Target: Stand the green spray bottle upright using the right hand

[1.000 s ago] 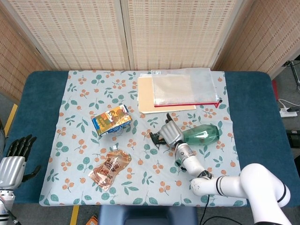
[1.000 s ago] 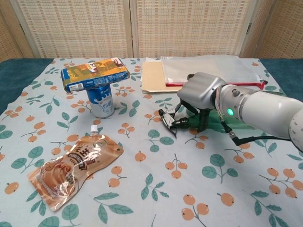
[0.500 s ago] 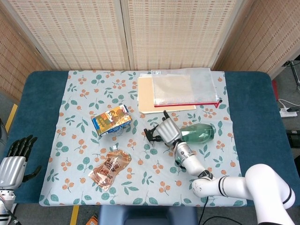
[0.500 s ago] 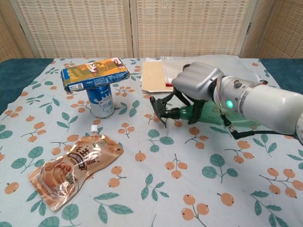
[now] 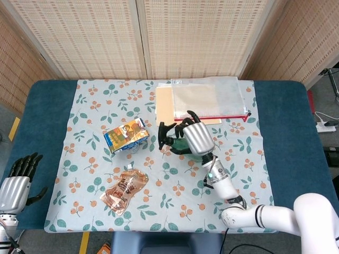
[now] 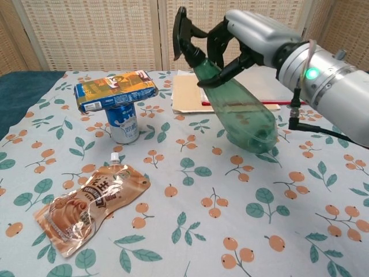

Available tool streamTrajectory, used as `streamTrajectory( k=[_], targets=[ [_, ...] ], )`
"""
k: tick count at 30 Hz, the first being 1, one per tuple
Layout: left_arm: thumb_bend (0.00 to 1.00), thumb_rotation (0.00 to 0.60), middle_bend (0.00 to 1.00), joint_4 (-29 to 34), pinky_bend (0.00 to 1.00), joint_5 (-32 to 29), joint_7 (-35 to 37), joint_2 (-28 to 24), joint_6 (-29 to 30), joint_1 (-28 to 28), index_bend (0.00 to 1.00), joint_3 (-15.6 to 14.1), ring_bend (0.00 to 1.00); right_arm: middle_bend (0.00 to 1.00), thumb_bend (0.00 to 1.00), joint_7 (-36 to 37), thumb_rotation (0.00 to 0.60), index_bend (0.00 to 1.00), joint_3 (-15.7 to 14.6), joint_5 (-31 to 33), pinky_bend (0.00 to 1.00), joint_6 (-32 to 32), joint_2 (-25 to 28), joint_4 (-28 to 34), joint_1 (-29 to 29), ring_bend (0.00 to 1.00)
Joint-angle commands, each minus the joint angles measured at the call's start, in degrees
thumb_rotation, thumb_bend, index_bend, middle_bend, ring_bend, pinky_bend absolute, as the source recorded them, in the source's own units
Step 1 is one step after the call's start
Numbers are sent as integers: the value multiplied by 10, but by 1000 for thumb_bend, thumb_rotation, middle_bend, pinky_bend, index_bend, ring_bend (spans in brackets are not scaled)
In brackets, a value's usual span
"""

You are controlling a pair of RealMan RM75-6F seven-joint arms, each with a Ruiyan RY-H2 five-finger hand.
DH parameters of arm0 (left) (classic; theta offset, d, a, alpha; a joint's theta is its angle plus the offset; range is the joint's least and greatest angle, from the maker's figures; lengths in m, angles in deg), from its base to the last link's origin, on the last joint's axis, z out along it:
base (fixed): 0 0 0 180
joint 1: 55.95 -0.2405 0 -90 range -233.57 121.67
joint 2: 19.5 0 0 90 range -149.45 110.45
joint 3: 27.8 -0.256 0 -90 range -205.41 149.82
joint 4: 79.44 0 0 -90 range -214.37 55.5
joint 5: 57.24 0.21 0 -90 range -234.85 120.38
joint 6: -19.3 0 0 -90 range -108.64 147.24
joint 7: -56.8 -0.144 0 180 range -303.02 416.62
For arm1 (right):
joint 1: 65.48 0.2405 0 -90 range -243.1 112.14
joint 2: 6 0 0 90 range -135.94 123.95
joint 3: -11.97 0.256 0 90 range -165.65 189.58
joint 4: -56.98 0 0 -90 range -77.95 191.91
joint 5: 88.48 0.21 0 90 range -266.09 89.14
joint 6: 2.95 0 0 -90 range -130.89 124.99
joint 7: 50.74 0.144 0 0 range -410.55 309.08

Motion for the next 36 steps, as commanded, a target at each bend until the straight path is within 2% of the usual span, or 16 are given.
streamTrajectory(
  k=[1,6,11,22,36],
  targets=[
    [248,600,0,0,0,-1,-1,0,-1,0,0,0,0,592,59,190,600,752,14,-81,147,-84,-56,-85,-73,340],
    [248,600,0,-1,0,-1,-5,1,-3,1,0,-1,0,592,62,271,600,750,22,-106,148,-111,-80,-124,-96,340],
    [247,600,0,1,0,-5,-5,2,-2,1,0,2,0,592,62,307,600,750,24,-121,166,-105,-89,-144,-105,340],
    [247,600,0,0,0,-4,0,2,0,0,0,1,0,592,69,340,600,750,31,-131,178,-85,-104,-167,-119,340],
    [247,600,0,-1,0,-4,-1,2,1,0,0,2,0,592,61,365,600,739,29,-153,191,-77,-96,-170,-140,338]
  ],
)
